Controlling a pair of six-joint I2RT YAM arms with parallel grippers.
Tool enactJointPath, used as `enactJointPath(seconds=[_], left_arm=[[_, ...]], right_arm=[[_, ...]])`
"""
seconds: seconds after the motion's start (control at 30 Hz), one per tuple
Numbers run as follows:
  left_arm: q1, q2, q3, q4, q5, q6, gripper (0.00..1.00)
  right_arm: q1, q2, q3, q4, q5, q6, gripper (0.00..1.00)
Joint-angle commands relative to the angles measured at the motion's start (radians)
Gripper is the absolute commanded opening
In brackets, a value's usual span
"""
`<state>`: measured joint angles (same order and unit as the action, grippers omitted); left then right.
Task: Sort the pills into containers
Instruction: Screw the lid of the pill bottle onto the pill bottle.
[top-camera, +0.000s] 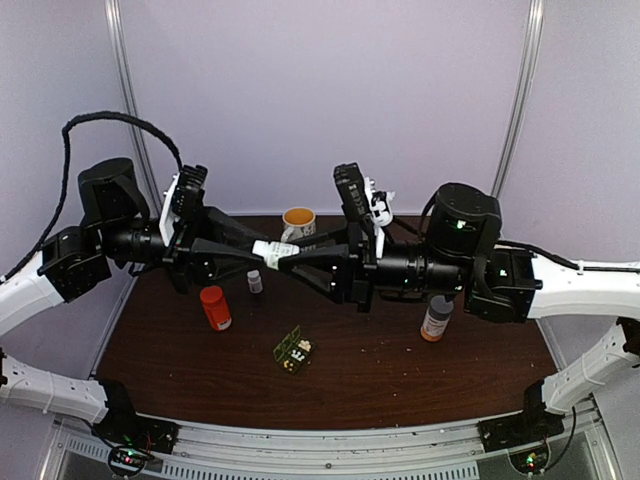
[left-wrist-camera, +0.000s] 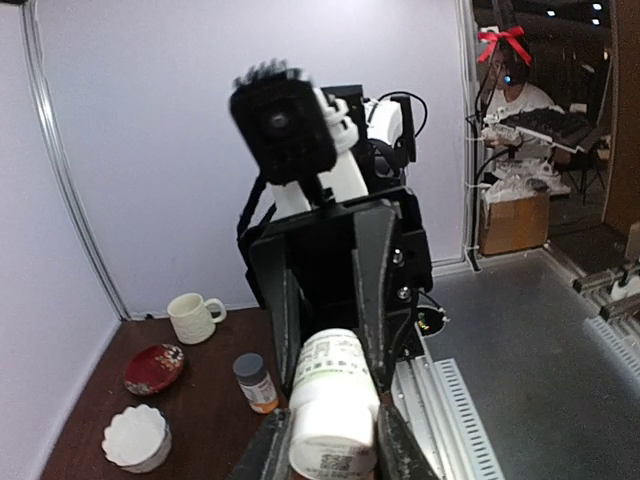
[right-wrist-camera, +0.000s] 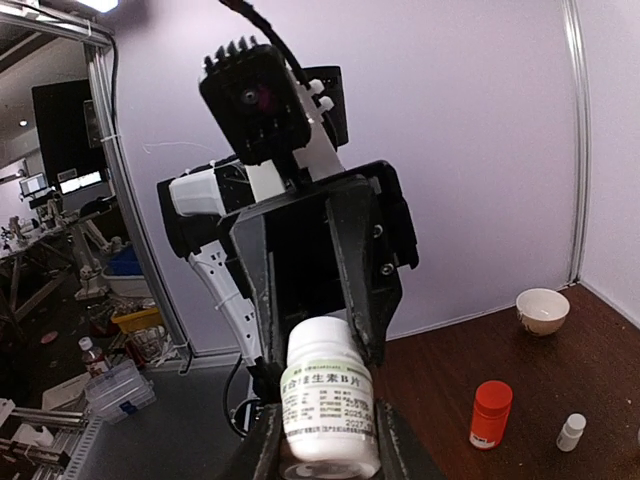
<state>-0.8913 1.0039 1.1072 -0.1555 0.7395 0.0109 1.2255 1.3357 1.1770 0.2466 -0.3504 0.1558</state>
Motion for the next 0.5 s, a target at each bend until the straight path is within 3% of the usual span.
enactJointPath(seconds=[0.0,0.13,0.27,0.47], left_arm=[[0.027,-0.032,0.043,0.034,0.011,0.428,0.02],[0.003,0.015,0.126,-0.128,0.024,0.669,0.00],[-0.050,0.003,0.105,-0.311,0.053,1.184,0.00],[-0.062,-0.006,0.097,-0.287,-0.040,1.304,0.00]], right_arm=[[-0.049,-0.089,-0.027,0.127,-0.137,0.305,0.00],[-0.061,-0.101,-0.053,0.148,-0.161,0.394,0.00],[-0.066,-0.090,-0.060,0.140,-0.170,0.474,0.00],[-0.084,-0.078,-0.094,0.223,-0.205,0.614,0.00]])
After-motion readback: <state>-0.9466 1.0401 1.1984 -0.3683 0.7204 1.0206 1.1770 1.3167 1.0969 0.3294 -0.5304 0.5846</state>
